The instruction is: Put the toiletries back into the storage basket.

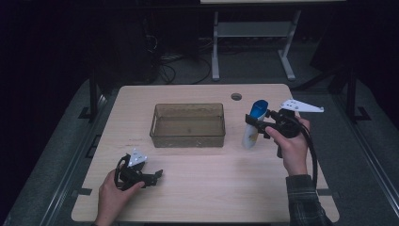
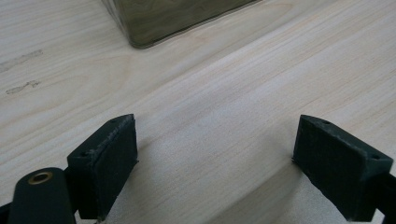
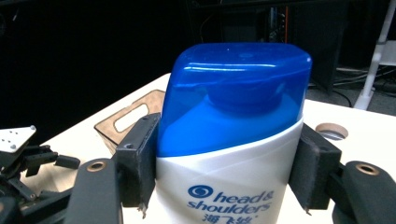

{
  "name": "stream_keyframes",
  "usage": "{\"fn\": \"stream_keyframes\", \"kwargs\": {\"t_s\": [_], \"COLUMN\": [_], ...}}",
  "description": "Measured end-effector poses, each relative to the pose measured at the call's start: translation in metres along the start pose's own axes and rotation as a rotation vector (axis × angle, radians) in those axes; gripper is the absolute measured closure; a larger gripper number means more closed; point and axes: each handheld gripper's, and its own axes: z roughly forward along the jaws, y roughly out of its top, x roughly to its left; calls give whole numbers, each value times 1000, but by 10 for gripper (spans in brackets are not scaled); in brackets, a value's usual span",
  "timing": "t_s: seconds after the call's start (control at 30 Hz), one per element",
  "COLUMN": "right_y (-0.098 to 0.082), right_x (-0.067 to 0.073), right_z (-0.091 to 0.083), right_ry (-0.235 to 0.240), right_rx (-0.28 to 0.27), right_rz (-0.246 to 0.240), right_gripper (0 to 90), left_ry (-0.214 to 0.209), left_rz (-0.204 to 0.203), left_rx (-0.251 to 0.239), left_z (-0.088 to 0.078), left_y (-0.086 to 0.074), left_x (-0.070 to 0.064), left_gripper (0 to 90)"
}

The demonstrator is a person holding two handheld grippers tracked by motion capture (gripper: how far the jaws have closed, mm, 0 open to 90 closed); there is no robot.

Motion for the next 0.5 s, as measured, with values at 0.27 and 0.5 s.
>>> {"fn": "stream_keyframes", "kwargs": {"t_s": [0.27, 0.5], "right_y": [12, 21], "right_x": [5, 8], "right_z": [14, 28], "right_ry": [16, 29], "right_rx": [-5, -2], "right_rz": [-12, -19], "right_gripper": [345, 345], "left_ry": [0, 1], "left_rz": [0, 0], "left_rx": [0, -1], "left_z": [0, 0], "left_y": [0, 0], "left_x": [0, 0], "left_gripper": [124, 124]}}
